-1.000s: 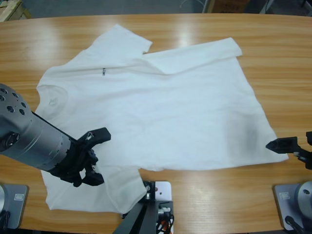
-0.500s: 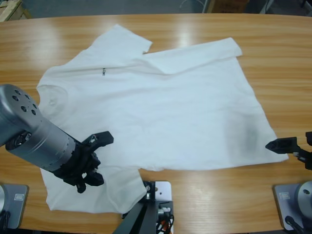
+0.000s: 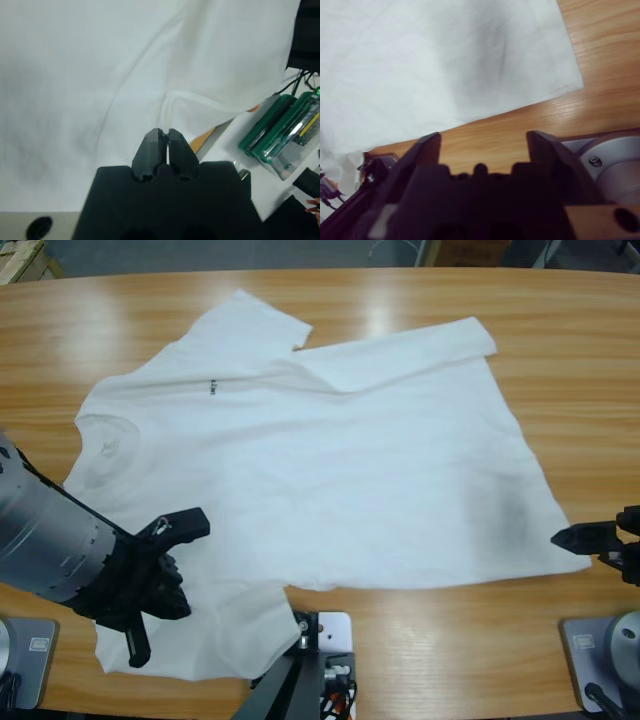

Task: Fold clothes

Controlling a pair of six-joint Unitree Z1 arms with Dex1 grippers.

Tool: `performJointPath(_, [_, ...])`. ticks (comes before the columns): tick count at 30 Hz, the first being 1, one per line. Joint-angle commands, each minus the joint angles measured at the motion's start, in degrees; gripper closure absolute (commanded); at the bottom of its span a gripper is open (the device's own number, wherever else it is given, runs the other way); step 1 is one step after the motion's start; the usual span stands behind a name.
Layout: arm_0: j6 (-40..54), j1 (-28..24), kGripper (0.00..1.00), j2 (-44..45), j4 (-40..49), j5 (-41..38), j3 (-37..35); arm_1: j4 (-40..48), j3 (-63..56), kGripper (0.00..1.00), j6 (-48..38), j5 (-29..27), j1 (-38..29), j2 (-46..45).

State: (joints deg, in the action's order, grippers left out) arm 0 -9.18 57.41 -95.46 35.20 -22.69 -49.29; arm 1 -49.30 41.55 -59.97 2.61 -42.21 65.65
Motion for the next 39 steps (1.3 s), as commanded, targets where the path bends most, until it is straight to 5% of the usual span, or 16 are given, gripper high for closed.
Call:
performJointPath(1, [0.25, -0.39, 1.0, 0.54, 0.48, -0.81, 2.36, 0.52, -1.61, 0.492, -0.13, -0.68, -0.68, 0.7])
performJointPath(5, [-0.07, -0.28, 1.0, 2.35, 1.19, -0.79, 1.9, -0.13, -1.64, 0.474, -0.64, -0.89, -0.68, 0.65])
performJointPath(6, [-0.17, -0.28, 1.0, 3.14, 2.07, -0.7, 1.44, -1.06, -1.64, 0.386, -1.92, -1.03, -0.68, 0.95])
performJointPath(8, [-0.61, -0.28, 1.0, 3.71, 3.65, -0.6, 0.81, -2.38, -1.47, 0.037, -5.08, -0.96, -0.68, 2.67])
performJointPath(9, [-0.7, -0.28, 1.0, 3.64, 3.95, -0.65, 0.9, -2.49, -1.43, 0.0, -7.49, -0.68, -0.68, 4.06])
performJointPath(20, [-2.86, -0.28, 1.0, 5.87, 6.04, 0.19, 1.21, 3.86, -3.21, 0.066, -53.3, -1.36, -0.75, 6.84])
performJointPath(25, [-2.51, -0.28, 1.0, 6.99, 5.88, -0.81, 1.46, 2.66, -3.73, 0.097, -58.77, -0.11, -2.65, 4.45])
performJointPath(28, [-2.6, -0.28, 1.0, 8.87, 6.04, -1.55, 2.22, 0.76, -3.31, 0.0, -62.23, -1.68, -5.64, 4.36])
performJointPath(32, [-2.77, -0.25, 1.0, 9.21, 5.81, -2.09, 3.22, 0.36, -3.44, 0.0, -65.22, -3.59, -5.66, 5.68])
performJointPath(39, [-2.76, -0.25, 1.0, 8.15, 5.48, -1.57, 2.69, 8.67, -8.5, 0.023, -70.88, -4.7, -5.67, 8.53])
